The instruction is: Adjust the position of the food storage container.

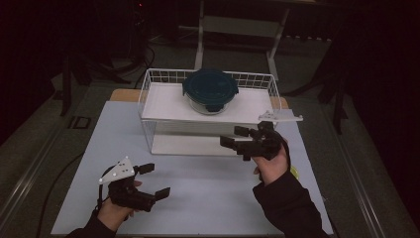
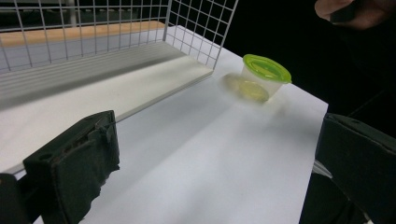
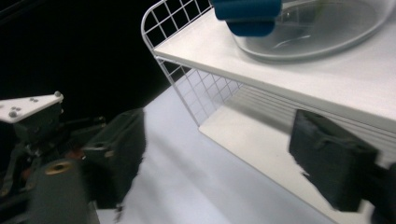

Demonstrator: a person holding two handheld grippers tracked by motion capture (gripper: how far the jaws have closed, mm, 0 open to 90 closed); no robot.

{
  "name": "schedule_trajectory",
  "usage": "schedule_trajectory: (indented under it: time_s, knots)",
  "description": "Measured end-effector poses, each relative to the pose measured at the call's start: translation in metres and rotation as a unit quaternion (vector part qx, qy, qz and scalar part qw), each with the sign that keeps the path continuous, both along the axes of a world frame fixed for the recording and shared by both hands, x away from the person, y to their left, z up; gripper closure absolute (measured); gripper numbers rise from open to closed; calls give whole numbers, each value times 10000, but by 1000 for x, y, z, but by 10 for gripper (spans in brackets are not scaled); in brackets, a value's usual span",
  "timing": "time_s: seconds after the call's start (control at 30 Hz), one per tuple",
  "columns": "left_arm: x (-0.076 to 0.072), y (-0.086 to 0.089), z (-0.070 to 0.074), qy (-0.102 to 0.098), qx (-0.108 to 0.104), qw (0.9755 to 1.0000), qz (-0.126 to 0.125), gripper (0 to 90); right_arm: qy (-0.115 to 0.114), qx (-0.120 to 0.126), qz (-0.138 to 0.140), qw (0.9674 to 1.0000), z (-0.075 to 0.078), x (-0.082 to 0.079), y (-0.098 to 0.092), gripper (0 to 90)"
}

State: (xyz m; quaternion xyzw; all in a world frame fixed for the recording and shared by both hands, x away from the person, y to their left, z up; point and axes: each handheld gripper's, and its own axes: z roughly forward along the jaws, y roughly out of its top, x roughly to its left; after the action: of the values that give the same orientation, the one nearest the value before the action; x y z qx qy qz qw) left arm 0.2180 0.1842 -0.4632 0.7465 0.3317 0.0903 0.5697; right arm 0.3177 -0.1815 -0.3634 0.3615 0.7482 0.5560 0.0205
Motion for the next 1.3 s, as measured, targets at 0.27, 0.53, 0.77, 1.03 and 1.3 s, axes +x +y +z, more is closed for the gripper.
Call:
schedule_trajectory:
  time_s: [0.27, 0.53, 0.77, 1.03, 1.3]
  knots:
    - [-4, 3, -12, 11, 41, 10000, 16, 0, -319, -150, -201, 9992, -11, -12, -24, 203]
    - [-5, 5, -18, 40, 28, 10000, 41, 0, -475, -200, -375, 9980, -23, -22, -49, 178]
    - [-5, 2, -19, 34, 24, 10000, -19, 0, -328, -287, -599, 9973, -32, -29, -66, 150]
    - [-5, 1, -20, 44, 10, 10000, -38, 0, -284, -248, -1045, 9938, -41, -34, -95, 172]
    - [-5, -1, -21, 16, 44, 10000, -73, 0, -106, -330, -1291, 9910, -59, -38, -119, 271]
